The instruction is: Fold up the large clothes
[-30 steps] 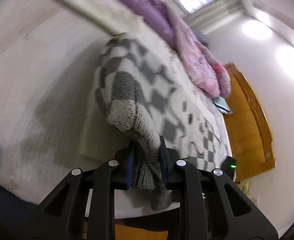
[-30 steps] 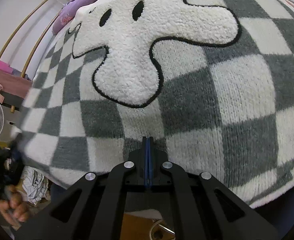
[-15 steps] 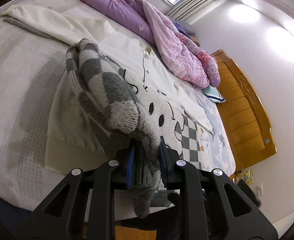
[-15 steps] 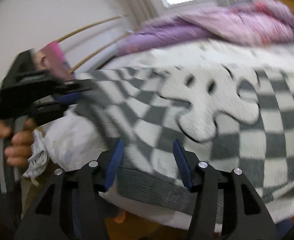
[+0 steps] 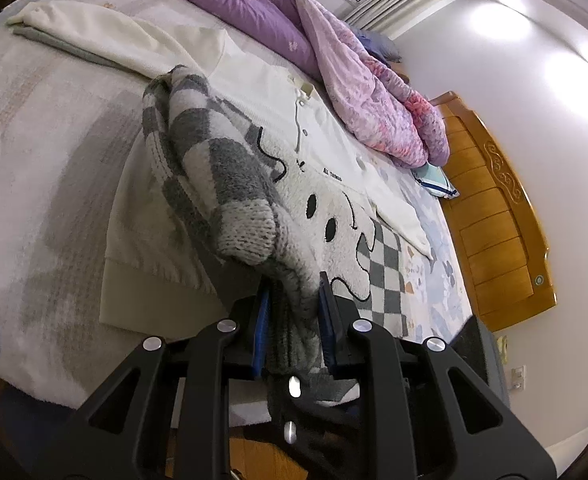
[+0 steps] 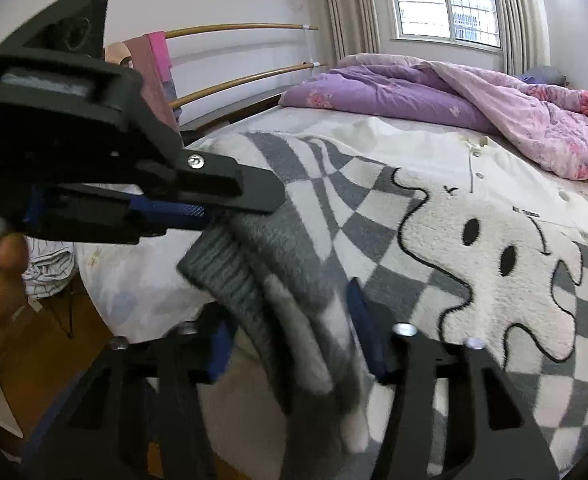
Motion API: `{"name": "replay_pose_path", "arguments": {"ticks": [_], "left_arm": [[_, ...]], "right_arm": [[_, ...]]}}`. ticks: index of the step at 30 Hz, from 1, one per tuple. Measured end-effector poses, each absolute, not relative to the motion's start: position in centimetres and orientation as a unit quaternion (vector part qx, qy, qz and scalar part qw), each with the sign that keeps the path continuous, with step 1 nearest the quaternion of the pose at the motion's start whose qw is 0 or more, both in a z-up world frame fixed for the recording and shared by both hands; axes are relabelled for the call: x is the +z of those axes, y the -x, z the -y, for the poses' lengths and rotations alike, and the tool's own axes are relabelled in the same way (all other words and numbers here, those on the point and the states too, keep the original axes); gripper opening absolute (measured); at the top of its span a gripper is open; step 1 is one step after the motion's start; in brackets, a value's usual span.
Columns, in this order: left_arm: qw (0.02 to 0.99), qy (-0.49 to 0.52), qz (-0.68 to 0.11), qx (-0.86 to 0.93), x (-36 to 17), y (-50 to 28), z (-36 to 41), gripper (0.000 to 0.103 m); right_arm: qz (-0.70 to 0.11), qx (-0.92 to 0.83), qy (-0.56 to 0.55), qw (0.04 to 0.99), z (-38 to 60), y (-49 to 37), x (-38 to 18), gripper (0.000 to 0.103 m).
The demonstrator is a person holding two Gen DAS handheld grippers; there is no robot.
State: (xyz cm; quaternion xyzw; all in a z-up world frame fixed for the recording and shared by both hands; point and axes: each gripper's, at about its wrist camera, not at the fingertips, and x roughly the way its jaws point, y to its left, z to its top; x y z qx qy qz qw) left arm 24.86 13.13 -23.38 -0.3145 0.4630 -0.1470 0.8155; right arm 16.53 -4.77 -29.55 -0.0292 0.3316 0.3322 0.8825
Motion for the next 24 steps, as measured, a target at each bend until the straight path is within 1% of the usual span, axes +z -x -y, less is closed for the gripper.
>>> {"name": "replay_pose_path", "arguments": {"ticks": [1, 2, 3, 4, 5, 6, 7, 9, 11, 13, 15, 17, 20, 21, 22, 23, 24], "left_arm": [[0.815, 0.312, -0.466, -0.145, -23.5, -25.0, -13.2, 0.022], [0.811, 0.315, -0.47, -0.148, -23.7, -25.3, -13.4, 0.024], [0.803, 0.327, -0.473, -0.157, -24.0, -25.5, -13.8, 0.026], [0.793, 0.339, -0.478, -0.165, -24.2, -25.7, -14.2, 0.034], [0.784, 0.348, -0.483, -0.174, -24.5, -26.0, -14.5, 0.051], [0.777, 0.359, -0.487, -0.173, -24.8, -26.3, -15.1, 0.062], [0.78, 0.367, -0.483, -0.155, -24.8, -26.5, -16.0, 0.07], [0.775, 0.383, -0.478, -0.154, -24.9, -26.7, -17.6, 0.072], [0.771, 0.394, -0.48, -0.144, -25.3, -27.4, -18.8, 0.08], [0.769, 0.395, -0.484, -0.135, -25.8, -29.3, -19.7, 0.08], [0.742, 0.429, -0.495, -0.141, -27.5, -32.1, -20.3, 0.08], [0.73, 0.442, -0.503, -0.138, -28.5, -34.6, -20.5, 0.08], [0.733, 0.416, -0.528, -0.107, -28.9, -38.5, -19.9, 0.08], [0.738, 0.403, -0.531, -0.102, -28.6, -39.5, -19.4, 0.078], [0.744, 0.392, -0.532, -0.1, -28.4, -40.0, -19.1, 0.066], [0.751, 0.372, -0.536, -0.099, -27.6, -40.8, -18.1, 0.058], [0.759, 0.358, -0.534, -0.104, -26.6, -41.3, -17.2, 0.055]], "right_arm": [[-0.335, 0.328, 0.022, 0.883, 4.8, -16.8, -29.7, 0.02], [-0.338, 0.323, 0.017, 0.884, 4.9, -17.1, -29.7, 0.018], [-0.346, 0.323, 0.006, 0.881, 5.2, -17.4, -29.8, 0.017], [-0.35, 0.321, -0.001, 0.88, 5.4, -17.5, -29.9, 0.016], [-0.35, 0.317, -0.004, 0.881, 5.6, -17.2, -29.7, 0.016], [-0.353, 0.317, -0.007, 0.88, 5.9, -17.1, -29.7, 0.016], [-0.358, 0.318, -0.015, 0.878, 6.2, -17.1, -29.8, 0.016], [-0.36, 0.319, -0.029, 0.876, 7.0, -17.0, -29.7, 0.016], [-0.362, 0.322, -0.043, 0.874, 7.7, -17.0, -29.7, 0.015], [-0.364, 0.322, -0.06, 0.872, 8.4, -16.9, -29.7, 0.015], [-0.368, 0.324, -0.076, 0.868, 9.1, -16.8, -29.7, 0.015], [-0.369, 0.322, -0.085, 0.867, 9.6, -16.7, -29.5, 0.015], [-0.375, 0.322, -0.1, 0.864, 10.5, -16.8, -29.4, 0.015], [-0.374, 0.323, -0.104, 0.863, 10.8, -16.9, -29.4, 0.015], [-0.373, 0.322, -0.113, 0.863, 11.3, -16.9, -29.3, 0.015], [-0.372, 0.322, -0.126, 0.861, 12.0, -16.9, -29.2, 0.015], [-0.371, 0.32, -0.149, 0.859, 13.1, -17.0, -29.0, 0.015]]}}
